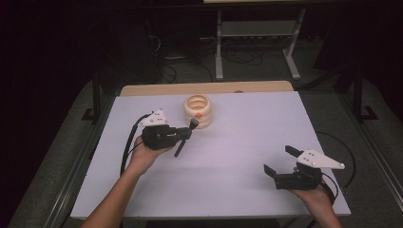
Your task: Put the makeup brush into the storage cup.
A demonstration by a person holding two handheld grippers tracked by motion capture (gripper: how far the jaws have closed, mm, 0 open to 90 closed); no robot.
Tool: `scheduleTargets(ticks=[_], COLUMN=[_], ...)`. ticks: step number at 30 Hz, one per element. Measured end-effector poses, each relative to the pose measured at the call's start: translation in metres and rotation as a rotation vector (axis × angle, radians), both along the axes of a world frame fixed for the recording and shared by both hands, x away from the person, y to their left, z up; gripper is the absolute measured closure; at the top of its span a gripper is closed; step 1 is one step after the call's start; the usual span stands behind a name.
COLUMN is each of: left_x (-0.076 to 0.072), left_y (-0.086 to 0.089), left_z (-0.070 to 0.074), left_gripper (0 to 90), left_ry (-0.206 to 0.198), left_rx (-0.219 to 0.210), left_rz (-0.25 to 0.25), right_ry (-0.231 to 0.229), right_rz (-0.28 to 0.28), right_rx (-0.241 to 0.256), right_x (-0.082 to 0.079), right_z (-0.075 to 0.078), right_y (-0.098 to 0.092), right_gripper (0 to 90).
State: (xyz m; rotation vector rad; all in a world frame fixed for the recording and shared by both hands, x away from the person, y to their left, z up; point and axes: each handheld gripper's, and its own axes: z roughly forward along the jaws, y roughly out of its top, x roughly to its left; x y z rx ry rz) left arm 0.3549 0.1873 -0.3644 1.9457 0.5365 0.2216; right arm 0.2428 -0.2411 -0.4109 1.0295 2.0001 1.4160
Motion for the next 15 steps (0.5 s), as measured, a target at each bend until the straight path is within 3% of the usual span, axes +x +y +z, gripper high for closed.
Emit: scheduleTargets(ticks=[15], left_x=[0.011], left_y=[-0.003], left_z=[0.01], left_gripper=[78.0], left_ry=[-0.032], left_rx=[-0.033], left_rz=[0.019], right_ry=[0.001], right_rz=[0.003], right_rx=[-0.005], right_x=[0.0], right_z=[0.0], right_y=[0.001], right_gripper=[0.0])
